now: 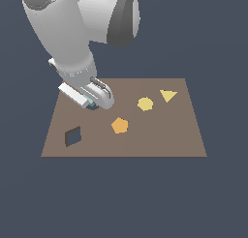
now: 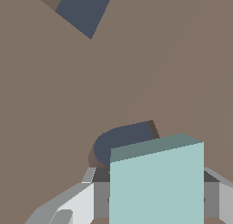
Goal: Insert a designated object into the corresponding slot on a board.
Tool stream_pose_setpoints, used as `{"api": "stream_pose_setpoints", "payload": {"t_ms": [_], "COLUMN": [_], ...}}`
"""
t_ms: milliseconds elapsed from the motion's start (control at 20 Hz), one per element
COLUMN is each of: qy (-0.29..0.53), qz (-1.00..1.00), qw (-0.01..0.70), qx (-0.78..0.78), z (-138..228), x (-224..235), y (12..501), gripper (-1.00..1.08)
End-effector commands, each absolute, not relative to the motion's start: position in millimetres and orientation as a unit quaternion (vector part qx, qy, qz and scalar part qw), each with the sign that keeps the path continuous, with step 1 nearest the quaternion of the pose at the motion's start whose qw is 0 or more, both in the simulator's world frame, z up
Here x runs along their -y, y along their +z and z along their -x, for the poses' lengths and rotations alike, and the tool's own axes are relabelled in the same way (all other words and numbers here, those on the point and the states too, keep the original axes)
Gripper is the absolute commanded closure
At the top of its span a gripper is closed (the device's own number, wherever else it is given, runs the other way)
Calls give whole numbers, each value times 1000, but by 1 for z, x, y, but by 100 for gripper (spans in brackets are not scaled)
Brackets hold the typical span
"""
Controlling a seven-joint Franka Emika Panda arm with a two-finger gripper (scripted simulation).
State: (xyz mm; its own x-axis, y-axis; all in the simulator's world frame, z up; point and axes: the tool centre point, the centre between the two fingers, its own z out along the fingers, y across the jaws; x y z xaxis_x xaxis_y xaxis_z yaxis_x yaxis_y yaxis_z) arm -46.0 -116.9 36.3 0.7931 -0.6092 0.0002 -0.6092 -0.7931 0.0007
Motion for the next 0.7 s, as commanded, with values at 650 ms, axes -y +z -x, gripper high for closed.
{"api": "stream_pose_setpoints", "payload": {"t_ms": [650], "qy": [0], "qz": [-999], "qw": [0], "qx": [45], "z": [-32], "x": [162], "y": [39], "gripper": [108]}}
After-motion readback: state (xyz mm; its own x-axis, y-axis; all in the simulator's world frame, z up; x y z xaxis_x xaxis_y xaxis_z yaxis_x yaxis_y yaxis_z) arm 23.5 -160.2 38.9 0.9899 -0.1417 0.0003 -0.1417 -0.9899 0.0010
